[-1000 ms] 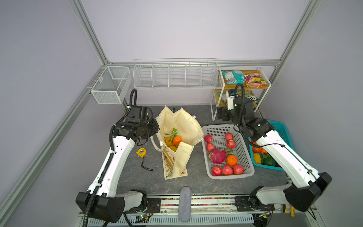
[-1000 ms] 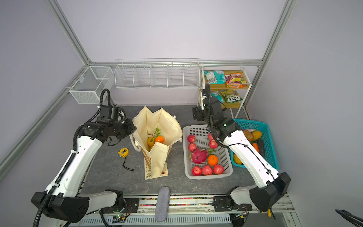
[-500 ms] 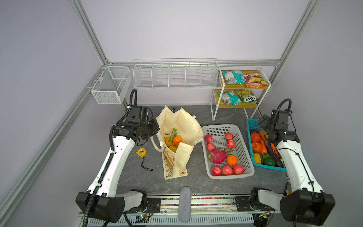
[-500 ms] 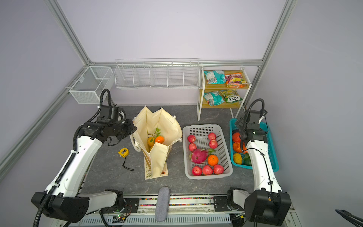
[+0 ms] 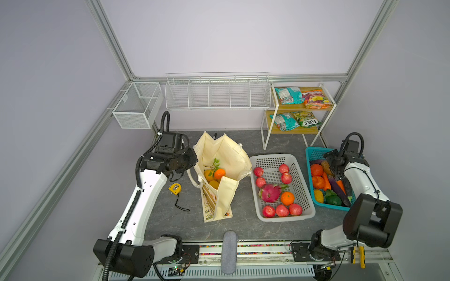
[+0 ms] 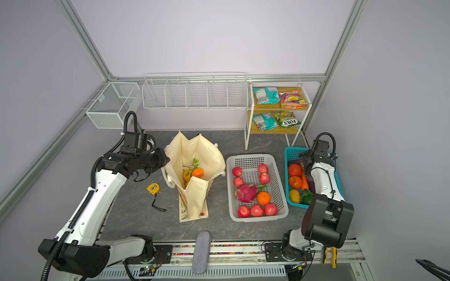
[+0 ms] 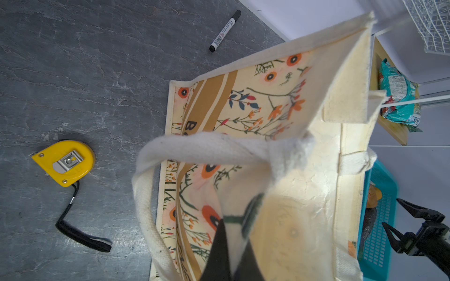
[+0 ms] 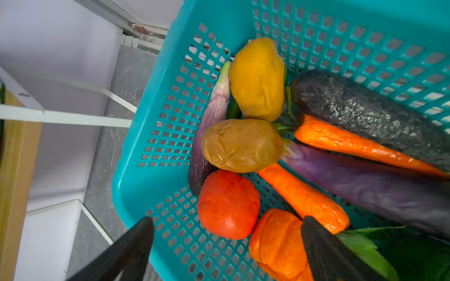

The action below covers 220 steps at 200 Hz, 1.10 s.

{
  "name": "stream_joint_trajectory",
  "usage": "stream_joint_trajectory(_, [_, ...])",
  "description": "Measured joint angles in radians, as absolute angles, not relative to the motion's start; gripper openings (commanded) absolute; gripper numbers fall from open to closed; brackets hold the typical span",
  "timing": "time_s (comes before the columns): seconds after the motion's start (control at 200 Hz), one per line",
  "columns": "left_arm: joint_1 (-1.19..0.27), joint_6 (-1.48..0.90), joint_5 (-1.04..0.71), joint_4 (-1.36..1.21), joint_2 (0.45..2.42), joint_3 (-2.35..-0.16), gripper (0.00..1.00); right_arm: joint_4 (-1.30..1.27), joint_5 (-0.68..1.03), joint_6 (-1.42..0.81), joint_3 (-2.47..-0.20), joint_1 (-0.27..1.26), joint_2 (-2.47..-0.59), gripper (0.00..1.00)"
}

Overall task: Place the food into the grocery bag and tie it
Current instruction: 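Lower the right gripper into the teal basket and grasp the brown potato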

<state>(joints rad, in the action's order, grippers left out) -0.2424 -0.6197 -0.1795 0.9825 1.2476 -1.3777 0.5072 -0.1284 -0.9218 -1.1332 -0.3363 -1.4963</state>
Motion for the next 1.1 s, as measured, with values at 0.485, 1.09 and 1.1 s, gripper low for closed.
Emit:
stream_joint_trajectory(0.485, [-0.242,-0.620,-0.169,0.958,1.224,-1.350,0.00,0.645,-0.078,-1.012,-1.249,-0.344,-1.628,0.97])
stream_joint_trajectory(1.09, [-0.242,-0.628,-0.157,0.947,1.224,-1.340,0.00,0.737,-0.070,-1.118,-1.382,-0.410,-1.773,0.90])
stream_joint_trajectory(1.1, [-0.242,-0.628,-0.157,0.947,1.224,-1.340,0.00,0.737,-0.070,-1.120,-1.383,-0.411,-1.774,0.90])
